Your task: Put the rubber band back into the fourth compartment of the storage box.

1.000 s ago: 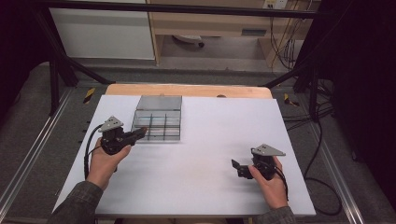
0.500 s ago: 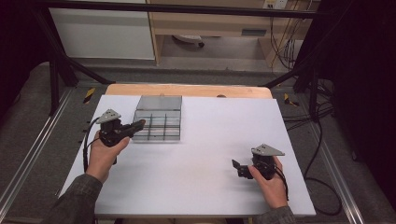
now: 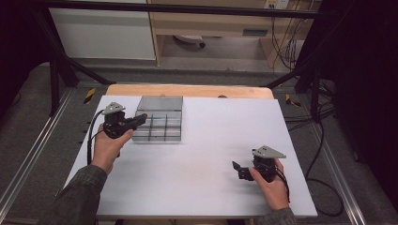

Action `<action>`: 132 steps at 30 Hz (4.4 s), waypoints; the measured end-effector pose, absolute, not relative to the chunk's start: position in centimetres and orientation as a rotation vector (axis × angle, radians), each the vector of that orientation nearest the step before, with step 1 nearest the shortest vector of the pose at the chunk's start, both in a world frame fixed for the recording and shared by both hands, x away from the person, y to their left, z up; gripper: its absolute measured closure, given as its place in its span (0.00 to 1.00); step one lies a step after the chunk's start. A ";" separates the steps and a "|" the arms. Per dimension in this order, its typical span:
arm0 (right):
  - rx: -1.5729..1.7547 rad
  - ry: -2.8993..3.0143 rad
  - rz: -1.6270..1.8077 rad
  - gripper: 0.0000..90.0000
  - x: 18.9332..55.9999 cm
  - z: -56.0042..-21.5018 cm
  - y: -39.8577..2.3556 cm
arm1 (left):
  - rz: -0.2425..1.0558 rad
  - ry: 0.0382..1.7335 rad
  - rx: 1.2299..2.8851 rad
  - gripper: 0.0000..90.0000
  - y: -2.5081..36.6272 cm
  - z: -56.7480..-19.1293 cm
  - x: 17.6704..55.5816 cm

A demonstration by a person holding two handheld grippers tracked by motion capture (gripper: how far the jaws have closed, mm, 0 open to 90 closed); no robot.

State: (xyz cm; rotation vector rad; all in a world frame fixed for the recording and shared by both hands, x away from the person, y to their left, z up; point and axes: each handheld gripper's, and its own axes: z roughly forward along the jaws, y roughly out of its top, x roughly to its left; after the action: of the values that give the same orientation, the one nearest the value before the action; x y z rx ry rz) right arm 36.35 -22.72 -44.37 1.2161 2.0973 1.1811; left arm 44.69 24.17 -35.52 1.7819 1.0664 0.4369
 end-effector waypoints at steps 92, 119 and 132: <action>1.194 2.138 1.126 0.05 36.5 -44.6 -22.5 | 0.237 1.267 1.591 0.94 28.3 -41.0 46.0; 1.190 2.143 1.137 0.05 36.5 -44.6 -22.4 | 0.269 1.282 1.667 0.94 25.9 -42.0 46.8; 1.189 2.146 1.135 0.05 36.5 -44.7 -22.4 | 0.273 1.304 1.698 0.93 25.8 -42.5 46.9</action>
State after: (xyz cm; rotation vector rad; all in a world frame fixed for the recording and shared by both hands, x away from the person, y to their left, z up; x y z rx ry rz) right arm 36.52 -22.43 -44.68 1.1895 2.1465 1.1346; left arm 46.88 25.80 -42.45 1.6981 1.3041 0.2733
